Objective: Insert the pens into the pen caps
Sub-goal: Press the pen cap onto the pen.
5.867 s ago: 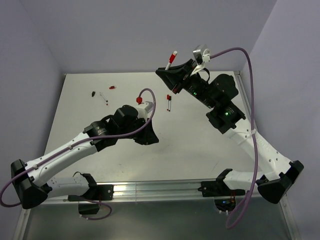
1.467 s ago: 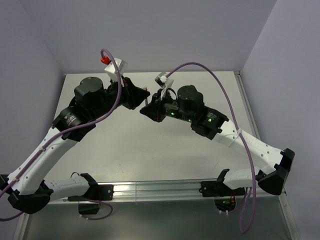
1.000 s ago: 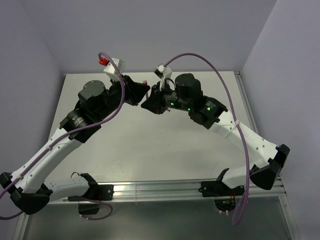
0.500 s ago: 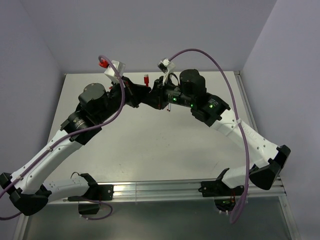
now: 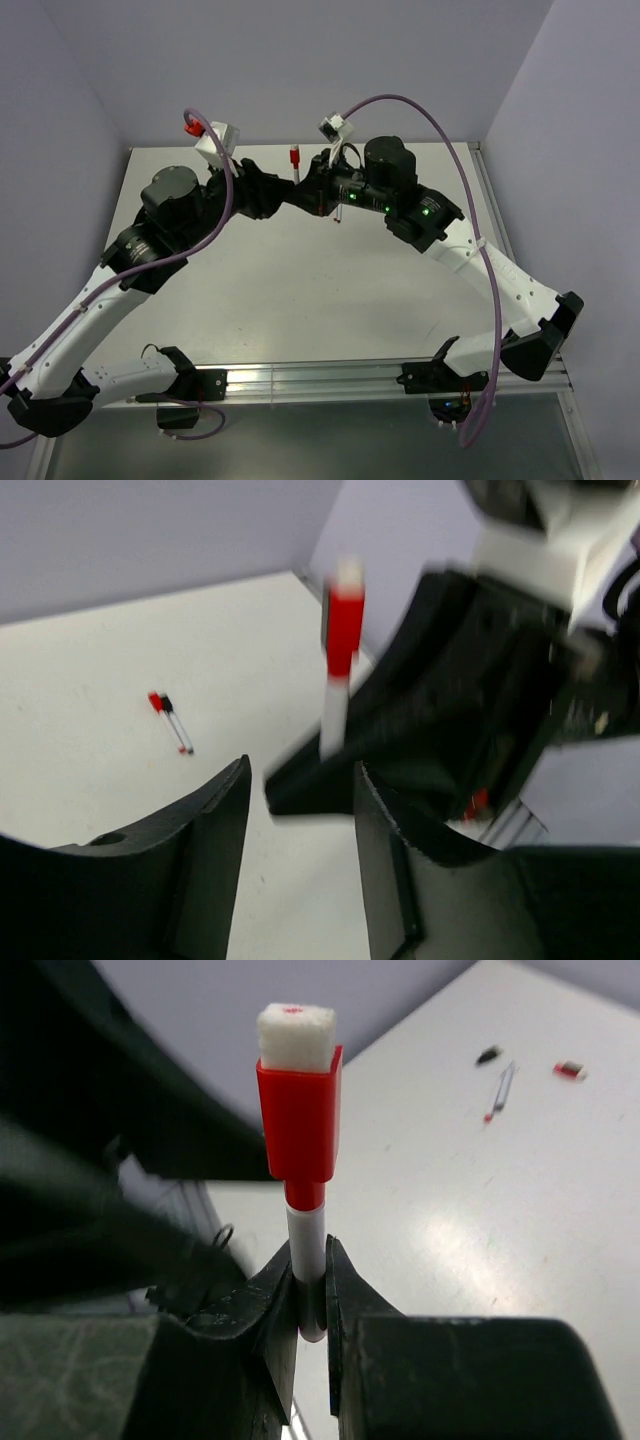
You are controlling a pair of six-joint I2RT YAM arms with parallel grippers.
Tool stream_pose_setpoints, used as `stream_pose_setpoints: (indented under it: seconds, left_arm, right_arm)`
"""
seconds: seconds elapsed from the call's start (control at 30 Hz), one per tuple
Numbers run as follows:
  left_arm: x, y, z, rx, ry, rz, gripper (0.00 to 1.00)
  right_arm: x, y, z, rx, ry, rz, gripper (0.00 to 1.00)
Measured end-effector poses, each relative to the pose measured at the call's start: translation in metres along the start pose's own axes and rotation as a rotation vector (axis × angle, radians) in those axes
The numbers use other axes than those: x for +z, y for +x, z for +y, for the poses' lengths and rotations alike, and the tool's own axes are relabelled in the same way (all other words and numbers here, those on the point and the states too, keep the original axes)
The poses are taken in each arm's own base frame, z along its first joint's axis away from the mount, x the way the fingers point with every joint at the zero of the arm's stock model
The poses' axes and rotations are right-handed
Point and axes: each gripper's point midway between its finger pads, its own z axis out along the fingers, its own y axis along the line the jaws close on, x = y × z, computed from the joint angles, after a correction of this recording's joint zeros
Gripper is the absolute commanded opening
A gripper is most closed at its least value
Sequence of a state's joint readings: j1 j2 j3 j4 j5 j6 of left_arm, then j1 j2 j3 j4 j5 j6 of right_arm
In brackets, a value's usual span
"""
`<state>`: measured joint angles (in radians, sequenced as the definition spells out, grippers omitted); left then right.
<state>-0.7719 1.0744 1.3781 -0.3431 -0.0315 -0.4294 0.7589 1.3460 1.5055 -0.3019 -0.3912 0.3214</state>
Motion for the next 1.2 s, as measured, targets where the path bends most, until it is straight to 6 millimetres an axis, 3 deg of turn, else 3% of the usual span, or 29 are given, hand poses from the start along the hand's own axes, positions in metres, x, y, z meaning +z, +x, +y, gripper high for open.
stream_pose_setpoints:
  seconds: [0.2,0.33,0.47,0.67,0.83,0.97,1.2]
  left_arm:
    - [-0.014,0.028,-0.008,0.002,0.035,0.136,0.58]
    - [-0.014,0.037,-0.004,0.001,0.014,0.173,0.6]
    - [-0.015,0.023,-0.001,0.003,-0.02,0.136,0.61]
    - [-0.026,-0.02,-0.009,0.002,-0.026,0.03,0.66]
    - [-0.033,-0.044,-0.013,0.0,-0.031,-0.035,0.68]
    - [-0.025,-0.049,-0.012,0.001,-0.048,-0.051,0.68]
    - [-0.001,-0.034,0.002,0.012,-0.105,-0.007,0.68]
  right_arm:
    - [-0.003,-0.036,-0.002,-0.042,0.019,-0.14,0.0]
    - [-0.006,-0.041,0.004,-0.057,0.01,-0.167,0.0]
    - [-0.002,-0.031,0.007,-0.06,0.003,-0.155,0.0]
    - [0.005,-0.008,0.003,-0.056,0.019,-0.107,0.0]
    - [0.008,0.001,0.001,-0.059,0.032,-0.091,0.0]
    - [0.01,0.005,0.01,-0.066,0.013,-0.083,0.0]
    - [0.012,0.01,0.02,-0.076,-0.011,-0.072,0.0]
